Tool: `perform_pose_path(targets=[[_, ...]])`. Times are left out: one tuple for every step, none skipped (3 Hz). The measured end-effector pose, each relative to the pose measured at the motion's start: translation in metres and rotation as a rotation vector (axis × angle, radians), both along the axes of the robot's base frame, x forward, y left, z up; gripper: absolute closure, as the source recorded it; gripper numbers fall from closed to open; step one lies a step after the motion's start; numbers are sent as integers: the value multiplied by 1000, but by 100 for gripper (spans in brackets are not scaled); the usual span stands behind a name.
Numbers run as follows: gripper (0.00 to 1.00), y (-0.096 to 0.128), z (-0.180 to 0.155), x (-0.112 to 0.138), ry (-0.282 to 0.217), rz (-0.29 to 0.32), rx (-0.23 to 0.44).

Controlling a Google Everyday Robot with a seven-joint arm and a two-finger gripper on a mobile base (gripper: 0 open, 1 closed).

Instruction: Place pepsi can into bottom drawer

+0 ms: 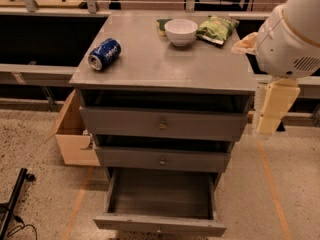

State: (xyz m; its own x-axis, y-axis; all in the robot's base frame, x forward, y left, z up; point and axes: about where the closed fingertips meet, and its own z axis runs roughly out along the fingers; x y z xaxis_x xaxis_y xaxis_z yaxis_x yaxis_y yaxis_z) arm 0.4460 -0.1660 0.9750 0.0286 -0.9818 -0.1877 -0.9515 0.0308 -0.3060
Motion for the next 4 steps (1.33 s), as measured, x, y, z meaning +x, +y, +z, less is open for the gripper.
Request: perform_pose_path(targets=[[0, 42, -5, 15, -31, 239, -108], [0, 79, -6, 39, -83, 480, -224], [0, 119, 1, 60, -122, 711, -274], [0, 165, 10, 84, -157, 912, -280]])
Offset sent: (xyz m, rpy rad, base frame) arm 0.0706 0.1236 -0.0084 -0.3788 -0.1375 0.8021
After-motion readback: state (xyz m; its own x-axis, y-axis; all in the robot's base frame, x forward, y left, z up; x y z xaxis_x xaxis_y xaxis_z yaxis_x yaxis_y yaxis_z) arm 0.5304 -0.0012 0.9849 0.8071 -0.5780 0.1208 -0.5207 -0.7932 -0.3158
